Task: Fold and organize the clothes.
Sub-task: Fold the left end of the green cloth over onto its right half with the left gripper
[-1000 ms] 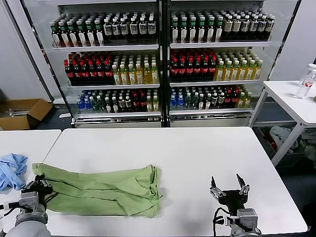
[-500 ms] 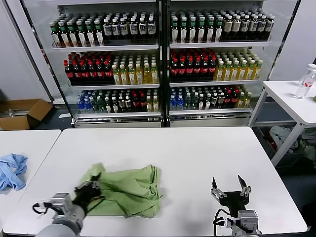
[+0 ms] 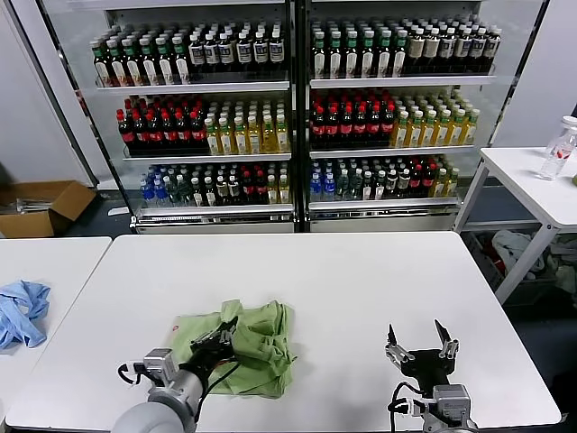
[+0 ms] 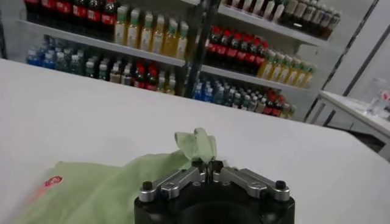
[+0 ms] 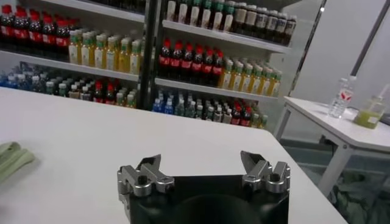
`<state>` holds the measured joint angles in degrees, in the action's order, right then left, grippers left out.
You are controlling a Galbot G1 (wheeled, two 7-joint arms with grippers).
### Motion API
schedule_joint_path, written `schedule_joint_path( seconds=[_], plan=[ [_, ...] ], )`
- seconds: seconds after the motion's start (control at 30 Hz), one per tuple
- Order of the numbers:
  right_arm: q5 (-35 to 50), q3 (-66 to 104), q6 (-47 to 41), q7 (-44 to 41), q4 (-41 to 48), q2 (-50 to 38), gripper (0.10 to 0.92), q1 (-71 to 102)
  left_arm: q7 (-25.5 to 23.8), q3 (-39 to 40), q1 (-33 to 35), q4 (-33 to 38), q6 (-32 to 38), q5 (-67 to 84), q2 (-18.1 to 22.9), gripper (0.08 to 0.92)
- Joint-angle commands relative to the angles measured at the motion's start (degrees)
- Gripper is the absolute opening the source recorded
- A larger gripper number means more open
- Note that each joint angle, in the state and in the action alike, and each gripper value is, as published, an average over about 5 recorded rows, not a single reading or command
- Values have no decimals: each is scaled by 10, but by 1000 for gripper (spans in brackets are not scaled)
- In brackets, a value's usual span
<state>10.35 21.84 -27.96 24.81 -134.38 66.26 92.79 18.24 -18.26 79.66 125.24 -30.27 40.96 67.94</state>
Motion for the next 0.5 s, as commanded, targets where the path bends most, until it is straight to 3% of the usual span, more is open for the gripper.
schedule_joint_path(
  seconds=[0.03, 0.3, 0.5],
  plan=[
    [-14, 0, 5, -2, -1, 1, 823, 1, -12, 41, -40, -42, 27, 3, 30, 107],
    [-13, -1, 5, -3, -4, 2, 823, 0, -22, 68, -59, -60, 38, -18, 65, 119],
    [-14, -4, 4, -6, -8, 2, 822, -4, -51, 106, -44, -33, 72, -30, 108, 266]
  ],
)
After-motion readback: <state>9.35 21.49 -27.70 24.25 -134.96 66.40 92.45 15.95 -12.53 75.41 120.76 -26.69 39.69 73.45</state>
